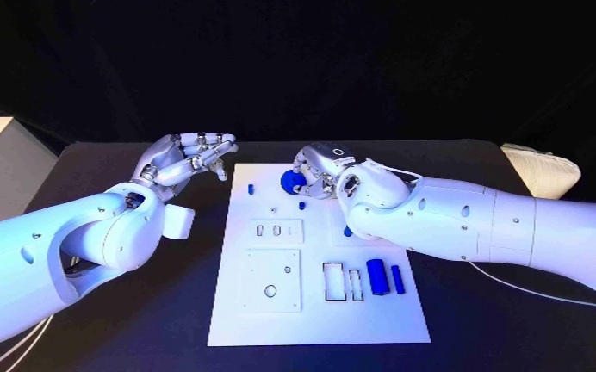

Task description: Assemble the parts on the task board

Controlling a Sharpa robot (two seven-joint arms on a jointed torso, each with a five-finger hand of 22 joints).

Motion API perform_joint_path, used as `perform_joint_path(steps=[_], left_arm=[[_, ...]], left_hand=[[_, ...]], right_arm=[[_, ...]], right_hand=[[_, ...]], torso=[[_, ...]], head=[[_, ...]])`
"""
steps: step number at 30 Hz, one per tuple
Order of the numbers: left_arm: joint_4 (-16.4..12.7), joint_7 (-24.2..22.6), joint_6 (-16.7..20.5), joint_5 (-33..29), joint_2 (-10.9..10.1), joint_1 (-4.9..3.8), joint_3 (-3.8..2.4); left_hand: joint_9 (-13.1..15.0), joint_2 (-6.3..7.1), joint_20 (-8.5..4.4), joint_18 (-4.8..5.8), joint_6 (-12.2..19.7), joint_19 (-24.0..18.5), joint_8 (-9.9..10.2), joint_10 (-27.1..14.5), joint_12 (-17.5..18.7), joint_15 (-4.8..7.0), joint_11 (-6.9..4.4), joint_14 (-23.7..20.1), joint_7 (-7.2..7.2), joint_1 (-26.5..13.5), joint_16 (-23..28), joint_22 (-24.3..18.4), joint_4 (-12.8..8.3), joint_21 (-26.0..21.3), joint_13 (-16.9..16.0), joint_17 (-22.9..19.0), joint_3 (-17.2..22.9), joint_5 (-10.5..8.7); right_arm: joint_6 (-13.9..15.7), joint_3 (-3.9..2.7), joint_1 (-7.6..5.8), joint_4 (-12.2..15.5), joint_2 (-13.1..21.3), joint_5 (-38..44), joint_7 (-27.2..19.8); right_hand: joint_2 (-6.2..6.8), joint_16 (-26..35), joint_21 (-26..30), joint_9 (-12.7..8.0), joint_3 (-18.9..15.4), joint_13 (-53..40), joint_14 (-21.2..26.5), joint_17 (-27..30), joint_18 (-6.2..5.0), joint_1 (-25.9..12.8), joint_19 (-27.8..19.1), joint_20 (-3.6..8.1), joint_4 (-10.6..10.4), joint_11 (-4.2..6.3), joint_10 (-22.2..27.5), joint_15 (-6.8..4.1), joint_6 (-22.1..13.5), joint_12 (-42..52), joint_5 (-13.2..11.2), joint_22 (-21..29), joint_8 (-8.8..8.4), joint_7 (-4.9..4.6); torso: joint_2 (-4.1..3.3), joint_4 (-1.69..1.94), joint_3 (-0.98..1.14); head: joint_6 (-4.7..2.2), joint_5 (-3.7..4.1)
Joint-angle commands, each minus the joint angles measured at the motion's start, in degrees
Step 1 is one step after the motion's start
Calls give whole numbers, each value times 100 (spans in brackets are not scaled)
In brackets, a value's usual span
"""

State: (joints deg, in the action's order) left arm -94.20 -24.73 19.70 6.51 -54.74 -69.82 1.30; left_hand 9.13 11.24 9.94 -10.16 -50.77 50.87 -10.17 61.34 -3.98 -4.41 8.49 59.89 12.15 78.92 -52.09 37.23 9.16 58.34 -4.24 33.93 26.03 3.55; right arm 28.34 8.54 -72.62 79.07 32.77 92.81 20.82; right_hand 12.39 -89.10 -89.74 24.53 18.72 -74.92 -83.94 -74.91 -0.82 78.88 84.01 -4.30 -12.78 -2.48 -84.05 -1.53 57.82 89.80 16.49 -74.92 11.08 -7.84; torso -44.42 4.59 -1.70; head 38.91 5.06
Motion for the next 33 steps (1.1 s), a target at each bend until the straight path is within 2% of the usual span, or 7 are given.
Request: perform_joint_path(steps=[1,18,33], left_arm=[[-13,-28,-96,-7,8,-5,-4],[-15,-24,-85,-7,3,-6,-4],[-7,-13,-85,-7,-4,-6,-4]], left_hand=[[8,-51,1,-40,46,-44,33,-57,5,9,1,-21,-12,13,-18,7,-35,35,8,-6,6,-28],[8,-51,1,-40,46,-44,33,-57,5,9,1,-21,-12,13,-18,7,-35,35,8,-6,6,-28],[10,-58,3,-40,51,-66,35,-64,3,9,2,-27,-9,20,-30,24,-63,67,9,-23,35,-30]], right_arm=[[-210,11,14,-18,-16,87,38],[-211,19,16,-52,-73,-24,-13],[-93,21,26,24,8,-14,4]], right_hand=[[-50,-29,-26,72,45,-1508,-553,-1262,82,1,599,31,-6,32,-595,-47,124,20,0,-1508,8,114],[47,-26,-26,52,-1,-1508,-551,-1255,82,-141,599,9,-99,-16,-595,-13,18,20,-57,-1508,-64,61],[34,-27,-26,57,-7,-1508,-552,-1260,82,-162,599,3,-126,-16,-595,-8,37,20,-54,-1508,-57,66]], torso=[[3,1,-1],[2,1,-4],[1,3,7]], head=[[3,2],[13,-9],[28,-24]])
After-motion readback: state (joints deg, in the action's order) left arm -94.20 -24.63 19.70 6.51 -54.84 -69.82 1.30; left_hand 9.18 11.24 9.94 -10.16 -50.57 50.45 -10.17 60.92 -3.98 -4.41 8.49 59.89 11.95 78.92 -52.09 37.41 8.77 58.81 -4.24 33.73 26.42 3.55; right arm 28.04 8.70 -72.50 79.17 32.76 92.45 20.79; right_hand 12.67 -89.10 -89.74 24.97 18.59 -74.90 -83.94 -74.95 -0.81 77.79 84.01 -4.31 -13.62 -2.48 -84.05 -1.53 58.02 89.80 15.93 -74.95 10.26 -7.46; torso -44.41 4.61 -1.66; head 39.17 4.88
